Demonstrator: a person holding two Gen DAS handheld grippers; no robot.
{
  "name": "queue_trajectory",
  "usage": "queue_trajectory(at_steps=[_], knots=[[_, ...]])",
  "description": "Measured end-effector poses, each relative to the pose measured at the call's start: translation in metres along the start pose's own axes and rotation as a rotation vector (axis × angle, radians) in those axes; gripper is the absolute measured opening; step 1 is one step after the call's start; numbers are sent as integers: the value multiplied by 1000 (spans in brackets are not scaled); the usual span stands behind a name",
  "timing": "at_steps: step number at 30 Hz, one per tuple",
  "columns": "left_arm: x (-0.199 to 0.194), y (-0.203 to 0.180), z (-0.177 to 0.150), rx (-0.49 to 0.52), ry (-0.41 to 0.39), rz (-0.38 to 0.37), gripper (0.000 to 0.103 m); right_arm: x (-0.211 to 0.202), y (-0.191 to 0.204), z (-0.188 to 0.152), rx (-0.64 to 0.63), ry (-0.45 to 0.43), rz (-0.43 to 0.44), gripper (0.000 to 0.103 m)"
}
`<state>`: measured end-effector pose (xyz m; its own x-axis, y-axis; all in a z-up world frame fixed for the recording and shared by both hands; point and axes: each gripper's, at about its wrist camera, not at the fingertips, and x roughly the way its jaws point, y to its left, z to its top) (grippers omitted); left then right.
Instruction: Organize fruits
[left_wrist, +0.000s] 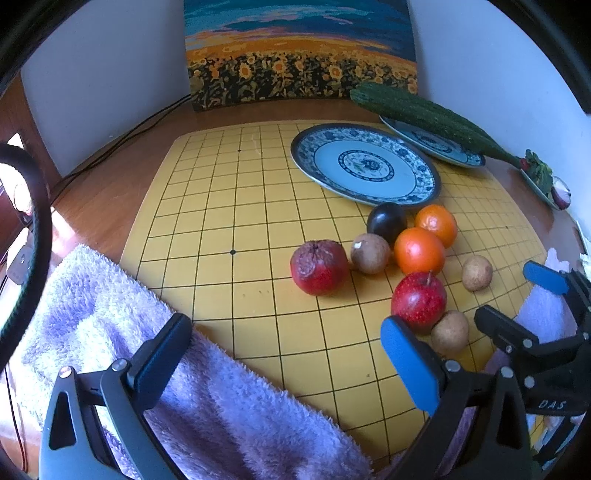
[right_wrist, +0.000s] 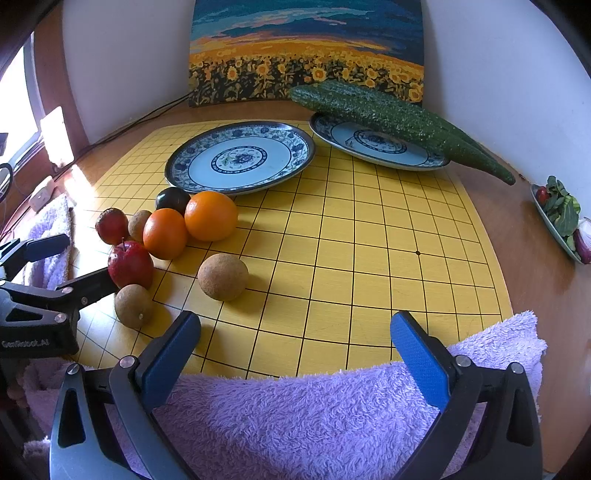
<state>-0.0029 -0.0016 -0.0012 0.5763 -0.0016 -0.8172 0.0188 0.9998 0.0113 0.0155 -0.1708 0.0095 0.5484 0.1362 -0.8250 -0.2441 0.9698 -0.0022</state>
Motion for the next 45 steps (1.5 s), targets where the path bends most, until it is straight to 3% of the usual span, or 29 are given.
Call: queue_trajectory(at_steps=[27,31,40,45], knots=[[-2,2,0,1,-3,-1,103,-1,2,-4,-4,0,-1,103],[-3,1,-1,5,-8,-4,103,-2,5,-3,-5,31,-1,103],[-3,6,6,26,24,-31,101,-5,13,0,-49,61,36,94],[-4,16,17,-5,20,-38,93,-4,18,7,-93,67,68,81]])
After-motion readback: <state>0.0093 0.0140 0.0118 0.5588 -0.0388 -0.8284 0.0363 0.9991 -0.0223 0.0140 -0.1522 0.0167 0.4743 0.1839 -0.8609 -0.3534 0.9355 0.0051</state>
